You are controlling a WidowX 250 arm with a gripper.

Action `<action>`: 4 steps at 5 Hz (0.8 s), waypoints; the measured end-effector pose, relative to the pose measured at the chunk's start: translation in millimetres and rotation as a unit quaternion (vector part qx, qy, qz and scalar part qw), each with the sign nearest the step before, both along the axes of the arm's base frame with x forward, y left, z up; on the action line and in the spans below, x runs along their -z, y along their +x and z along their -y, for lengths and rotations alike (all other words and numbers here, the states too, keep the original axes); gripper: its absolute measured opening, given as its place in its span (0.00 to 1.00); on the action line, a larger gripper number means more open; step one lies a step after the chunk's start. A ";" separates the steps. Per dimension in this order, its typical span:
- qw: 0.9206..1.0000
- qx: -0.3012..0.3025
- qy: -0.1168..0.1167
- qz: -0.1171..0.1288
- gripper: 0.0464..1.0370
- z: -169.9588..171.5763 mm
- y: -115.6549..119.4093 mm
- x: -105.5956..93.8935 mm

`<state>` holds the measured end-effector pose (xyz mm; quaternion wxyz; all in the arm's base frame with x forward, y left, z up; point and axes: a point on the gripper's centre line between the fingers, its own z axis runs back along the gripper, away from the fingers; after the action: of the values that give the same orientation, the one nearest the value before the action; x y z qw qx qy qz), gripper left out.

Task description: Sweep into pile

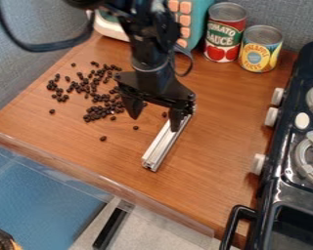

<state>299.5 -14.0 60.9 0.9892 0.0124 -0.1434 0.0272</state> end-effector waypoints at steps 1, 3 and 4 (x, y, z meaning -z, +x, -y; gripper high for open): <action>1.000 -0.010 0.016 -0.010 0.96 5.8 8.3 14.8; 0.999 -0.017 0.020 -0.023 0.96 7.7 14.6 30.9; 1.000 -0.016 0.009 -0.022 0.96 10.8 14.5 31.5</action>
<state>314.0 -24.8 29.4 0.9915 0.0243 -0.1212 0.0416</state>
